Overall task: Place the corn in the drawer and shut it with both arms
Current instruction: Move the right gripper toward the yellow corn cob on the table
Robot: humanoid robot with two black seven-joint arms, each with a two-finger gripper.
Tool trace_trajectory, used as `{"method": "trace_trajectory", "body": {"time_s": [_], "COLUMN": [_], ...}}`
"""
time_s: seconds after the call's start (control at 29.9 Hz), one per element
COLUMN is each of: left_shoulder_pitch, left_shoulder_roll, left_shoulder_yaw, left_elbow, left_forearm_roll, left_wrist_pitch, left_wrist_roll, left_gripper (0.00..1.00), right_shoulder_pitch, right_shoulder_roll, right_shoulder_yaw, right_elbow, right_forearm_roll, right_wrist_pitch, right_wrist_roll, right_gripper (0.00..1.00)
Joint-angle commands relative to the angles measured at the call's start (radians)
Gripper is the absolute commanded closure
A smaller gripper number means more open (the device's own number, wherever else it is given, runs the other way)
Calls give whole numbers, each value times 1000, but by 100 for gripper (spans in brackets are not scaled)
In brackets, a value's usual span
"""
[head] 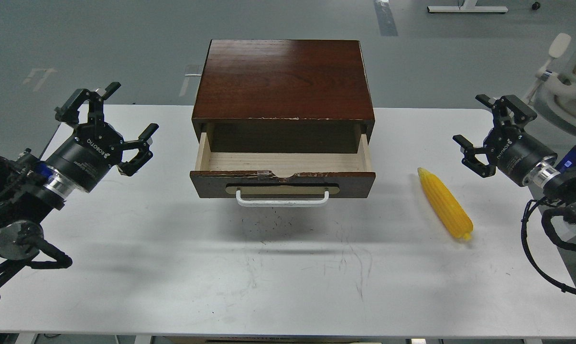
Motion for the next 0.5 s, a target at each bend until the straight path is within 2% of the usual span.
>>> {"method": "trace_trajectory", "body": {"time_s": [0.0,0.33,0.47], "left_shoulder_pitch": [7,5,-6], "left_shoulder_roll": [-6,-1,10], "left_shoulder_yaw": [-1,-3,-4], "left_elbow": [3,3,6], "left_forearm_roll": [4,4,4], "left_wrist_pitch": [0,-15,-16], "left_wrist_roll": [0,0,0], "left_gripper": [0,0,0], "right_shoulder_pitch": [1,16,81], "right_shoulder_roll": [6,-5,-39], "right_shoulder_yaw": [1,-2,-4], "right_elbow": [0,10,15], "right_forearm_roll": [0,-26,-142], "right_wrist_pitch": [0,0,0], "right_wrist_roll": [0,0,0], "right_gripper": [0,0,0]}}
